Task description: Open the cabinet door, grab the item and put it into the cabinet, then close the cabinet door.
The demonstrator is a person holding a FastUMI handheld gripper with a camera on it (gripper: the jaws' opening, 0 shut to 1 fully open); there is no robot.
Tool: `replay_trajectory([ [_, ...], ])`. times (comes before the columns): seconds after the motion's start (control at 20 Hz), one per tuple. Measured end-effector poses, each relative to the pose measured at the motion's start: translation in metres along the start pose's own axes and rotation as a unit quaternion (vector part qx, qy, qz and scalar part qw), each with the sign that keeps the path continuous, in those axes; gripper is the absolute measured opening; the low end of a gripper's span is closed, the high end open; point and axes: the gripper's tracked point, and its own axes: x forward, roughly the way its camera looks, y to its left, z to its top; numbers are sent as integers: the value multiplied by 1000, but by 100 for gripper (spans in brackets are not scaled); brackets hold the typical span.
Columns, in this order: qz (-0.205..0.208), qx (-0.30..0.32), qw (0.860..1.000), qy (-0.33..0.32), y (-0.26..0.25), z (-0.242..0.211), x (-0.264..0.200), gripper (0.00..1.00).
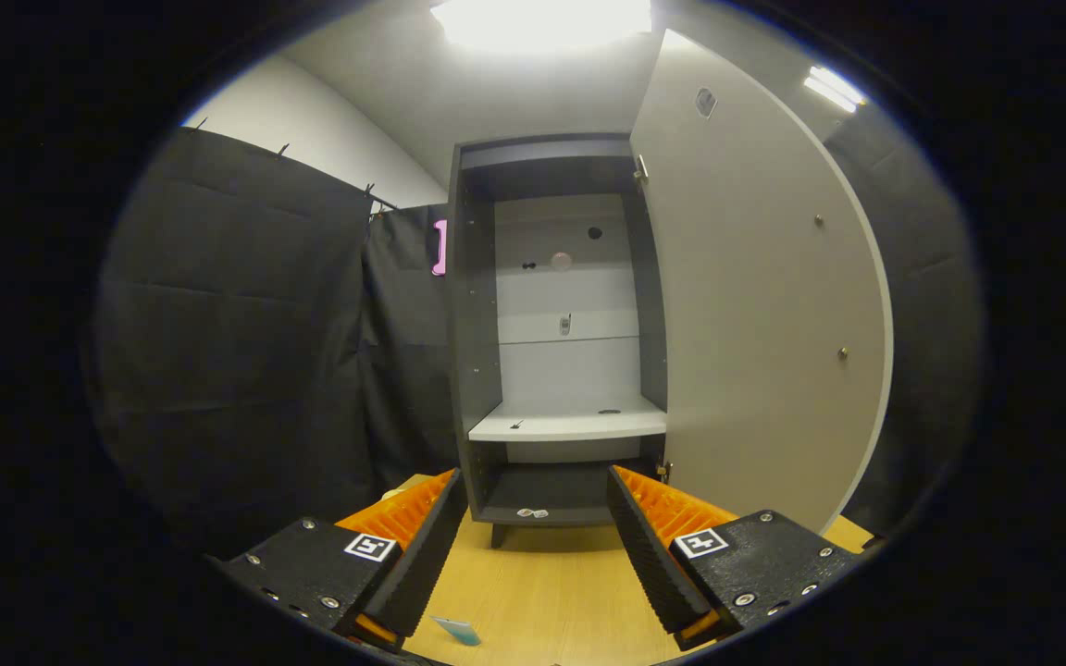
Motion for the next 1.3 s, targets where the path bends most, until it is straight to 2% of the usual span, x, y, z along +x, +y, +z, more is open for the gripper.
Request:
replay_trajectory([
  [0.55,44,-9,994,96,68,-123,19,93],
  [0.9,43,-12,985,165,84,-197,26,94],
  [1.3,40,-22,968,247,103,-272,34,94],
])
